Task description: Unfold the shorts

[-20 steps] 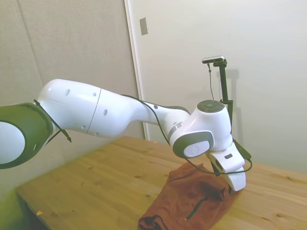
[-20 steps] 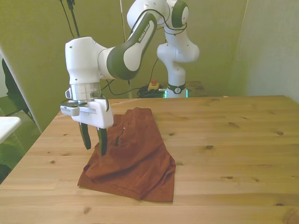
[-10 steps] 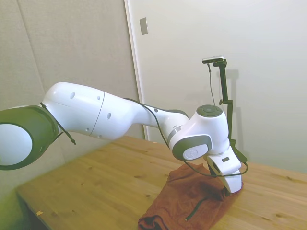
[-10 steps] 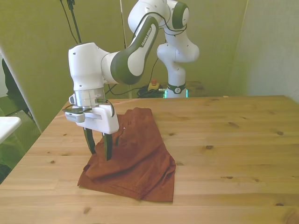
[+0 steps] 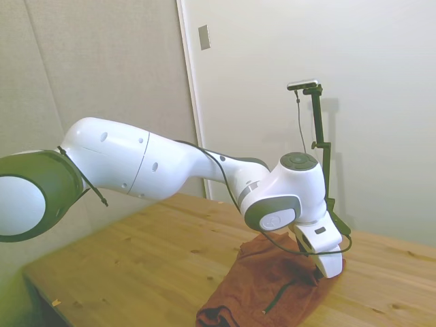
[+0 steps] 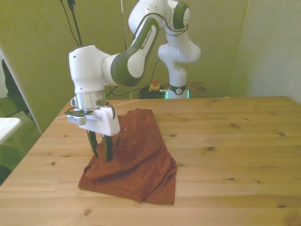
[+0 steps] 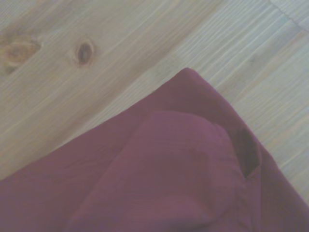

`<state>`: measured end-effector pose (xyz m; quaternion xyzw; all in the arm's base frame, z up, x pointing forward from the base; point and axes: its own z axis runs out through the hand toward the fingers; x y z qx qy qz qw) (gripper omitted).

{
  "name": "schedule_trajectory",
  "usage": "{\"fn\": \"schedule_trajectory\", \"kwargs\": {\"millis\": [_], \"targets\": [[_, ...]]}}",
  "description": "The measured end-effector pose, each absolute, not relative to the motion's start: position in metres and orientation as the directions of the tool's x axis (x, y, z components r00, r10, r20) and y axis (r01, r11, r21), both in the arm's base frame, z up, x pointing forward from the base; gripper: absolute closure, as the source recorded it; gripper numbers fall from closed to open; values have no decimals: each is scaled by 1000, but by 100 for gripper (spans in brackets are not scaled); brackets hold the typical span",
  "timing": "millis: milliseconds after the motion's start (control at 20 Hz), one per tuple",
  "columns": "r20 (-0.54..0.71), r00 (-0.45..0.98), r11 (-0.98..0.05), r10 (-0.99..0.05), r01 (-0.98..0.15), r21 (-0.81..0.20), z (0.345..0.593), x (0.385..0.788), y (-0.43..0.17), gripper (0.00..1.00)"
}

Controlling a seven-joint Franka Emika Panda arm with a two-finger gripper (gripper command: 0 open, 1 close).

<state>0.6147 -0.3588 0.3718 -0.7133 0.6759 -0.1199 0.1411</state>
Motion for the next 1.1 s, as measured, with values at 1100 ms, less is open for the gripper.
{"fn": "schedule_trajectory", "kwargs": {"millis": [1100], "targets": [[-3,81,-74,-997,-920,-385,378,612,-370,100]]}}
